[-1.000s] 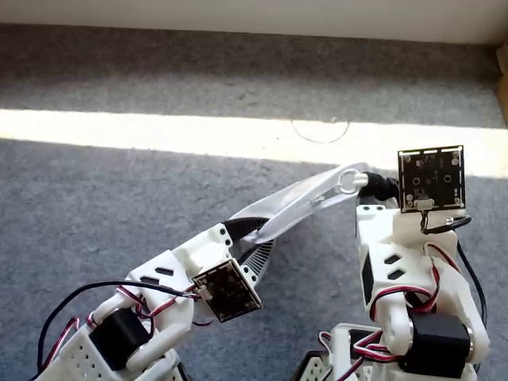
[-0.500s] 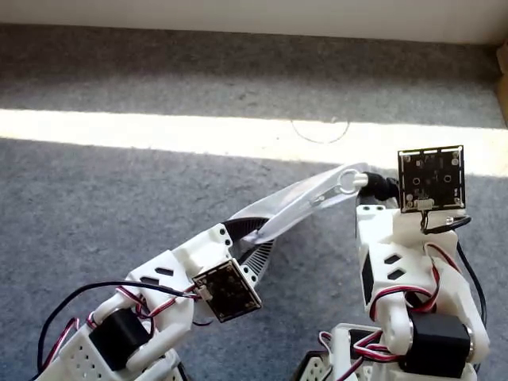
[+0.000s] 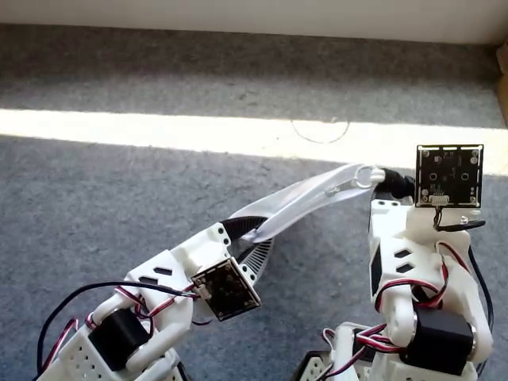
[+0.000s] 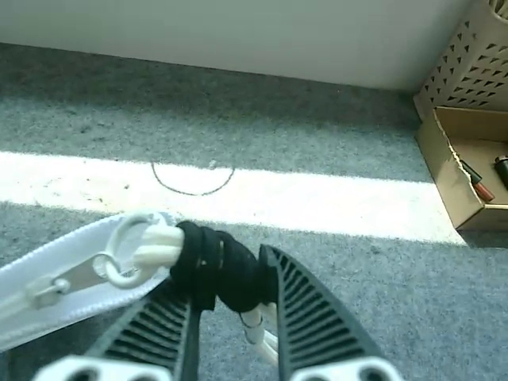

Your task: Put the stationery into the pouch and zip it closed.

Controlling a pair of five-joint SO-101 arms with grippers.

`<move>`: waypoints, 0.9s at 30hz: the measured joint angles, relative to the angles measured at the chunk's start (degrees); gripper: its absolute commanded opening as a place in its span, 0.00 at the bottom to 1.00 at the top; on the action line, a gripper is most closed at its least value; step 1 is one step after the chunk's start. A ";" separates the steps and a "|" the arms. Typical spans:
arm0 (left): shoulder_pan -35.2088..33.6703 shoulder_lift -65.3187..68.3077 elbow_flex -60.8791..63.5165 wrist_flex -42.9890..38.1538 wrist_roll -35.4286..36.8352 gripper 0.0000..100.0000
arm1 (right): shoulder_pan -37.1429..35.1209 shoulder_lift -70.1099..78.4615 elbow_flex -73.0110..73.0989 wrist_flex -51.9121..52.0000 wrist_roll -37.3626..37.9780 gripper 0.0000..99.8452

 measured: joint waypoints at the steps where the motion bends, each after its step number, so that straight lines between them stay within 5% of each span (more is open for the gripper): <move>1: -0.09 0.00 0.00 0.00 0.00 0.01 | 0.00 0.00 0.00 0.00 0.00 0.01; 27: -0.09 0.00 0.00 0.18 0.00 0.01 | 4.92 0.09 0.70 -2.20 0.00 0.01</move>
